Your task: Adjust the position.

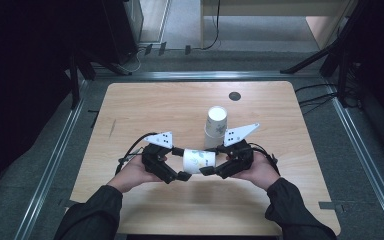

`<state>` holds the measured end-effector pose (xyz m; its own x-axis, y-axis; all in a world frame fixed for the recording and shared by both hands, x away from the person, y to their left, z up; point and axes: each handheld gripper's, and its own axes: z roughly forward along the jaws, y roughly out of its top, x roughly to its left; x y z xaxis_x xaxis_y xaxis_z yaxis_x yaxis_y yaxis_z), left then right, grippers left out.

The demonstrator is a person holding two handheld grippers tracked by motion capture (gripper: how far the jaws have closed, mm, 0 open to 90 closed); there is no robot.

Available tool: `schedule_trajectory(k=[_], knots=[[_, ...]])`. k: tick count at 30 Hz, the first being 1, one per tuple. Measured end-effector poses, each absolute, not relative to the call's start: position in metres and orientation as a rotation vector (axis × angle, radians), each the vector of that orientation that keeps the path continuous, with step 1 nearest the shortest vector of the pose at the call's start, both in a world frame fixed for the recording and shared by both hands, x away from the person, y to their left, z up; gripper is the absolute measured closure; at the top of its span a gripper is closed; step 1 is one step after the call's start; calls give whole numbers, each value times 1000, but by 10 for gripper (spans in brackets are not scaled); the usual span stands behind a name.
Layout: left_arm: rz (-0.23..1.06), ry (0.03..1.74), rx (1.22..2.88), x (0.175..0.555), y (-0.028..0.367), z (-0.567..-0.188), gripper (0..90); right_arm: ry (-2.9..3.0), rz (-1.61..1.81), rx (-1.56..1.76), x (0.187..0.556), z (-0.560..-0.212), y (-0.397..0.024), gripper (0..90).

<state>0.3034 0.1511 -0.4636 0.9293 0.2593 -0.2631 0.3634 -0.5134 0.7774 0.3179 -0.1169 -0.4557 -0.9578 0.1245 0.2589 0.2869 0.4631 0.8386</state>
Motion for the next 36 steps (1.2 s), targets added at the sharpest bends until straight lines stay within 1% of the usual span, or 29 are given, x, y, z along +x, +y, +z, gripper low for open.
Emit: schedule_trajectory(k=[1, 3, 13, 23, 27, 36], knots=[[-146, 442, 2135, 303, 151, -464, 94, -2543, -1507, -357, 318, -456, -117, 333], [-153, 447, 2125, 304, 151, -464, 126, -2537, -1509, -354, 318, -456, -117, 333], [-157, 438, 2104, 305, 149, -466, 129, -2519, -1496, -346, 317, -458, -114, 333], [-157, 419, 2100, 304, 149, -465, 157, -2508, -1483, -346, 317, -460, -110, 333], [-146, 411, 2101, 303, 149, -465, 193, -2510, -1478, -348, 318, -461, -110, 334], [-140, 414, 2098, 303, 149, -465, 200, -2499, -1474, -357, 319, -462, -111, 333]])
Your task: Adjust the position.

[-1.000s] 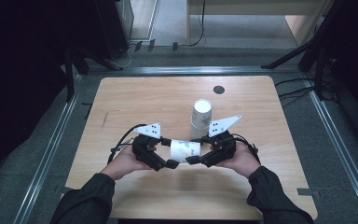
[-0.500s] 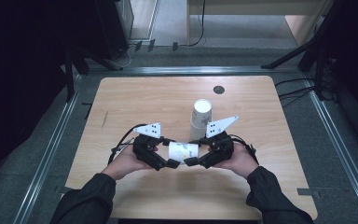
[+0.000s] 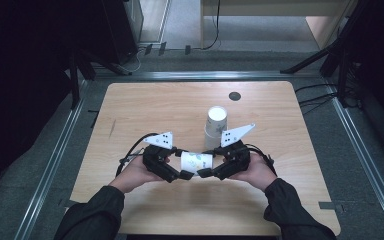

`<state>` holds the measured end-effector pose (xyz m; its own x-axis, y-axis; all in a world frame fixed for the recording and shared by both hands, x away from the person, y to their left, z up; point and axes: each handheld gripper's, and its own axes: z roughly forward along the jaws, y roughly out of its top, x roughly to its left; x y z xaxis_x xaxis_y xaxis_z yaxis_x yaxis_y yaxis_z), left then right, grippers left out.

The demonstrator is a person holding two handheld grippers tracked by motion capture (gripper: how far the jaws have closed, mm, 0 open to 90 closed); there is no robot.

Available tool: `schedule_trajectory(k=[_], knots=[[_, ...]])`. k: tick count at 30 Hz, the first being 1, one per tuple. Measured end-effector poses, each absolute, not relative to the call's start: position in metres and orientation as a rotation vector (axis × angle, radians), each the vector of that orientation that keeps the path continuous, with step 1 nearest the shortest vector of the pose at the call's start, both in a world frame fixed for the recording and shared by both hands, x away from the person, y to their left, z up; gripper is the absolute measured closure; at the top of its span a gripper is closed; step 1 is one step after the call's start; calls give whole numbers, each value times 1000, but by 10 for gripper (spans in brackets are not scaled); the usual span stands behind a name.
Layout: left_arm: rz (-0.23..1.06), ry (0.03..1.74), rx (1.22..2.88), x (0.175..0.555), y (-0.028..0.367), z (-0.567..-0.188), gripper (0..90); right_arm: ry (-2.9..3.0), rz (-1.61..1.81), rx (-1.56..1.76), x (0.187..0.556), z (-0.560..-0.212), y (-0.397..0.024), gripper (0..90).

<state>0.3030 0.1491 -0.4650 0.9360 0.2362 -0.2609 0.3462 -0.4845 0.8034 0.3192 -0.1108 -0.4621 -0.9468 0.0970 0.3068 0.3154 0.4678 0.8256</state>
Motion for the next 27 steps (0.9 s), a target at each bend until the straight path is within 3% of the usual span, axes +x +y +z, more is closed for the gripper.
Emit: schedule_trajectory(k=[27], knots=[[-152, 412, 2100, 304, 150, -465, 212, -2512, -1478, -359, 318, -462, -110, 297]])
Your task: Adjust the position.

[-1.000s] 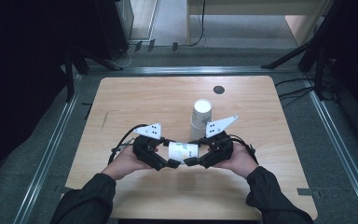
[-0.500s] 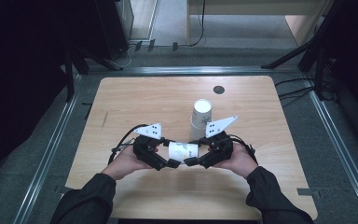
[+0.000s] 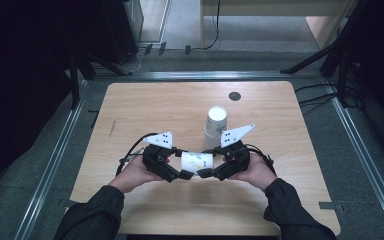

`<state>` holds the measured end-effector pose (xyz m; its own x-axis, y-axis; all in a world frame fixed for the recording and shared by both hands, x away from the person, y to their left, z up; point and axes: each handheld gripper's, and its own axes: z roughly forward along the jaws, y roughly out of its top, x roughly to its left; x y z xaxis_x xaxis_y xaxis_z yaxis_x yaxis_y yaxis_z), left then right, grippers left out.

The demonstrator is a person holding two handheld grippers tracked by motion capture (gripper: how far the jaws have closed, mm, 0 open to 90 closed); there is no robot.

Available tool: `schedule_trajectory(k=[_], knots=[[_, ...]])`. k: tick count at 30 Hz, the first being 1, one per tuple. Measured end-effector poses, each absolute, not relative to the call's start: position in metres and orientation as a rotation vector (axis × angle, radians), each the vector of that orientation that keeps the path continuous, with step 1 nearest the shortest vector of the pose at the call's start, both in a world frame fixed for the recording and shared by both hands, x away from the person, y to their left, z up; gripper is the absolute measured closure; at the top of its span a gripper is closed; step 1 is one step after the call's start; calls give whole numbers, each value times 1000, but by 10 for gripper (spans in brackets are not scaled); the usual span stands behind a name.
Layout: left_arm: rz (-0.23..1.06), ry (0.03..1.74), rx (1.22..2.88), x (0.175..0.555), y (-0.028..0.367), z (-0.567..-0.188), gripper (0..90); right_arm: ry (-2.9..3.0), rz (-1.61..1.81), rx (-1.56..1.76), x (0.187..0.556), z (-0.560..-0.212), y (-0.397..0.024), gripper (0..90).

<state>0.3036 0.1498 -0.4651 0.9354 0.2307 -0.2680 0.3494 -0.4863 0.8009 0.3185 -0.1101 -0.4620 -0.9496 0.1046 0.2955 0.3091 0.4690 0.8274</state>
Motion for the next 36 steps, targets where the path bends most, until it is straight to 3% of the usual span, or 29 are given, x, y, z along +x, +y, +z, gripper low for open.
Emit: schedule_trajectory(k=[36], knots=[[-131, 463, 2116, 315, 167, -448, 230, -2572, -1474, -387, 319, -463, -121, 234]])
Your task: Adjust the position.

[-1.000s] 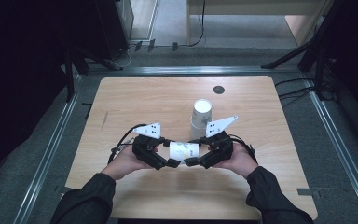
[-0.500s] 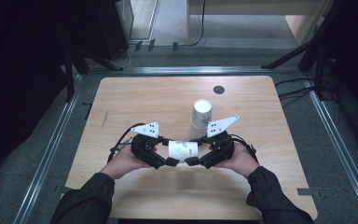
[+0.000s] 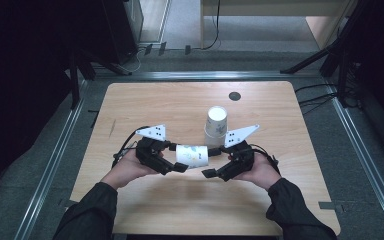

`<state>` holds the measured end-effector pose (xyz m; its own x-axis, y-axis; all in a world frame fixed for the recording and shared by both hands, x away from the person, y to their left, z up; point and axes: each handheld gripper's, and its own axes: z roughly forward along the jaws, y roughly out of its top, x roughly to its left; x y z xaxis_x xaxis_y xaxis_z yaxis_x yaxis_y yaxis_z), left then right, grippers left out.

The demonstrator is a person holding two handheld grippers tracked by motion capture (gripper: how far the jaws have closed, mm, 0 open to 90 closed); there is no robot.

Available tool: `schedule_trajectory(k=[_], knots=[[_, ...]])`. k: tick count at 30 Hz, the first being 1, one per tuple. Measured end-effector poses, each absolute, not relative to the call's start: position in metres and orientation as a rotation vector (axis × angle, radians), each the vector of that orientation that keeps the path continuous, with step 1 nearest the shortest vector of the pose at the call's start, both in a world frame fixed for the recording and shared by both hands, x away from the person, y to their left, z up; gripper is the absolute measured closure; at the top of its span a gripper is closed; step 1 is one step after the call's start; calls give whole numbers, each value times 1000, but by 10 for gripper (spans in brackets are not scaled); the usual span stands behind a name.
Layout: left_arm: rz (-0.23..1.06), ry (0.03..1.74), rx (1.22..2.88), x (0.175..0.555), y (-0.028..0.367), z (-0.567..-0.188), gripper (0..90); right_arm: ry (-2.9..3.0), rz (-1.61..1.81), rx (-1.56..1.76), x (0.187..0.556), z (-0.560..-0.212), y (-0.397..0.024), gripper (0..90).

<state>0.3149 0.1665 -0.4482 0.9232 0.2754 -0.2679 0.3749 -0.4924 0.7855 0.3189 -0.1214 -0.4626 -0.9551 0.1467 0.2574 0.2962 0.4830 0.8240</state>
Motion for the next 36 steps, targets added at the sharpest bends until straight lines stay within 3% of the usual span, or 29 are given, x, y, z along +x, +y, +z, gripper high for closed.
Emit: schedule_trajectory(k=[17, 36], knots=[[-29, 397, 2451, 329, 150, -401, 230, -2608, -1471, -402, 320, -464, -126, 229], [-17, 302, 2758, 330, 114, -394, 232, -2625, -1462, -408, 321, -469, -113, 227]])
